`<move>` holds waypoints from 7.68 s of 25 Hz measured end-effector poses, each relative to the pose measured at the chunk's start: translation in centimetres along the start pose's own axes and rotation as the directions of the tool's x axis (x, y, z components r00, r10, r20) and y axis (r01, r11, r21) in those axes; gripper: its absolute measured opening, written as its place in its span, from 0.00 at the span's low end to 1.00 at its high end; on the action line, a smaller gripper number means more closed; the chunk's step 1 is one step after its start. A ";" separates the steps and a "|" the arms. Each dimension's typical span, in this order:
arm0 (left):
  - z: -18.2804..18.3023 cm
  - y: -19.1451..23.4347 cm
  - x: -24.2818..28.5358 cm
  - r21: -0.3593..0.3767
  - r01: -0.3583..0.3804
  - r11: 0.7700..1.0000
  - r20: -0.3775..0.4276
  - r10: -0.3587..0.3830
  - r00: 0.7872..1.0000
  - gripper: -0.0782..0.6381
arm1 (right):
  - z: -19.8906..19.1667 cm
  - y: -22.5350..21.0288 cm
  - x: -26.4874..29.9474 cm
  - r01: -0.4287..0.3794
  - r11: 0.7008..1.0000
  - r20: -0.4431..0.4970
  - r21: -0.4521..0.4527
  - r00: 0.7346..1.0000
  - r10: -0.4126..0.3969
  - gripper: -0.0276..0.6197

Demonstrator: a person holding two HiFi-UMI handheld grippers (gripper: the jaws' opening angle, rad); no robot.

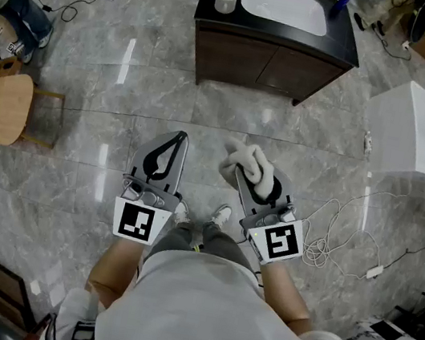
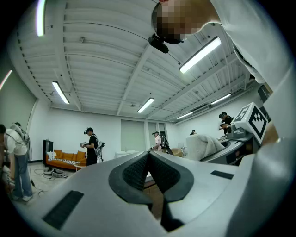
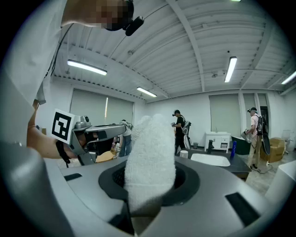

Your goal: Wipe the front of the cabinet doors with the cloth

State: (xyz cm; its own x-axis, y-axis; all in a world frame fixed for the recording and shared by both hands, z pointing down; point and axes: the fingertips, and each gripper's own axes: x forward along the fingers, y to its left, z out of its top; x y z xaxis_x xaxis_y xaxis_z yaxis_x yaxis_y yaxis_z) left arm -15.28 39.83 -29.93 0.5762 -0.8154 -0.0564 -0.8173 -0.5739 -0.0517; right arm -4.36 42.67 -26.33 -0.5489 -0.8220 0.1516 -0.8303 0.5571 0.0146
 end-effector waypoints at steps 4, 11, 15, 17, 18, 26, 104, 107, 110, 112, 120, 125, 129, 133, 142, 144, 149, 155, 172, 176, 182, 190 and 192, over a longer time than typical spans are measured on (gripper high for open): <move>1.0 -1.4 -0.1 0.017 -0.007 1.000 0.020 0.007 1.000 0.13 | 0.3 -0.1 -1.2 -0.007 1.000 0.014 -0.011 1.000 0.008 0.25; 2.0 -5.8 0.7 0.055 -0.045 0.997 0.017 0.044 0.999 0.13 | -0.3 -2.7 -4.6 -0.058 0.998 0.035 0.007 0.998 0.058 0.25; 1.9 -7.2 0.8 0.092 -0.092 0.991 0.013 0.091 0.996 0.13 | -0.5 -4.5 -6.1 -0.076 0.997 0.056 -0.022 0.995 0.077 0.25; 2.1 -7.7 1.1 0.095 -0.114 0.989 0.023 0.113 0.993 0.13 | -0.5 -5.3 -6.5 -0.082 0.996 0.075 -0.034 0.994 0.084 0.25; 2.1 -7.9 1.2 0.094 -0.121 0.988 0.021 0.120 0.993 0.13 | -0.6 -5.7 -6.6 -0.086 0.996 0.077 -0.034 0.993 0.089 0.25; 0.2 -5.6 4.1 0.069 -0.127 0.989 0.007 0.127 0.992 0.13 | -2.5 -7.9 -3.9 -0.089 0.995 0.024 -0.035 0.996 0.090 0.25; -59.5 21.5 40.1 0.116 -0.197 0.974 -0.061 0.205 0.977 0.13 | -46.8 -29.3 52.9 -0.306 0.942 0.003 -0.136 0.951 0.309 0.25; -62.8 21.9 40.4 0.114 -0.191 0.975 -0.041 0.197 0.980 0.13 | -49.4 -29.3 54.3 -0.313 0.936 0.018 -0.162 0.947 0.320 0.25; -66.0 22.8 40.6 0.134 -0.183 0.974 -0.017 0.187 0.982 0.13 | -51.7 -29.0 56.2 -0.313 0.934 0.049 -0.173 0.944 0.325 0.25; -67.4 23.1 40.7 0.148 -0.180 0.972 0.003 0.182 0.983 0.13 | -52.8 -28.9 57.0 -0.312 0.932 0.069 -0.183 0.942 0.329 0.25; -70.8 24.4 42.2 0.236 -0.179 0.955 0.130 0.152 0.980 0.13 | -55.7 -29.3 59.6 -0.283 0.913 0.155 -0.293 0.929 0.337 0.25; -71.7 23.5 41.8 0.254 -0.177 0.951 0.176 0.134 0.975 0.13 | -55.7 -28.8 60.0 -0.265 0.903 0.182 -0.339 0.923 0.339 0.25; -71.4 24.2 41.4 0.270 -0.179 0.946 0.215 0.122 0.969 0.13 | -54.0 -28.6 61.8 -0.237 0.892 0.207 -0.384 0.920 0.333 0.25; -71.6 24.6 41.1 0.257 -0.193 0.947 0.220 0.137 0.966 0.13 | -52.9 -28.9 63.0 -0.224 0.891 0.217 -0.394 0.920 0.327 0.25; -73.6 24.8 40.9 0.249 -0.214 0.945 0.225 0.159 0.961 0.13 | -52.9 -27.9 65.5 -0.244 0.875 0.228 -0.418 0.904 0.361 0.25; -74.0 24.8 40.8 0.246 -0.213 0.946 0.217 0.160 0.963 0.13 | -53.1 -28.0 65.8 -0.244 0.877 0.227 -0.414 0.905 0.359 0.25; -73.9 24.7 40.8 0.248 -0.211 0.946 0.223 0.156 0.962 0.13 | -53.1 -29.0 65.6 -0.232 0.883 0.231 -0.409 0.909 0.346 0.25; -73.6 24.3 41.1 0.239 -0.193 0.952 0.232 0.137 0.963 0.13 | -53.4 -31.1 64.4 -0.203 0.905 0.213 -0.373 0.931 0.296 0.25; -73.8 18.4 44.4 0.269 -0.137 0.953 0.214 0.080 0.974 0.13 | -55.0 -39.3 58.6 -0.136 0.951 0.262 -0.279 0.942 0.212 0.25; -73.8 16.5 45.4 0.293 -0.113 0.949 0.196 0.056 0.979 0.13 | -55.2 -41.5 56.7 -0.131 0.962 0.281 -0.240 0.939 0.199 0.25; -73.9 14.9 46.7 0.308 -0.100 0.946 0.190 0.042 0.981 0.13 | -55.7 -44.8 54.6 -0.109 0.971 0.297 -0.211 0.940 0.170 0.25; -74.6 12.1 48.1 0.323 -0.073 0.943 0.172 0.018 0.985 0.13 | -56.2 -49.2 50.7 -0.072 0.984 0.335 -0.164 0.934 0.125 0.25; -74.6 11.3 48.4 0.328 -0.070 0.942 0.172 0.013 0.985 0.13 | -56.6 -50.2 49.8 -0.062 0.985 0.336 -0.160 0.935 0.113 0.25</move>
State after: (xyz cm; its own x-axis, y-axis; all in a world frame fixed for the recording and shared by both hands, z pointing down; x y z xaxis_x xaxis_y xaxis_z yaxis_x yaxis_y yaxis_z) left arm 2.67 -11.79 41.13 0.5583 -0.7979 -0.2273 -0.8070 -0.4587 -0.3719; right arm 15.45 -19.59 36.39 -0.6398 -0.7450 -0.1889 -0.7685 0.6187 0.1631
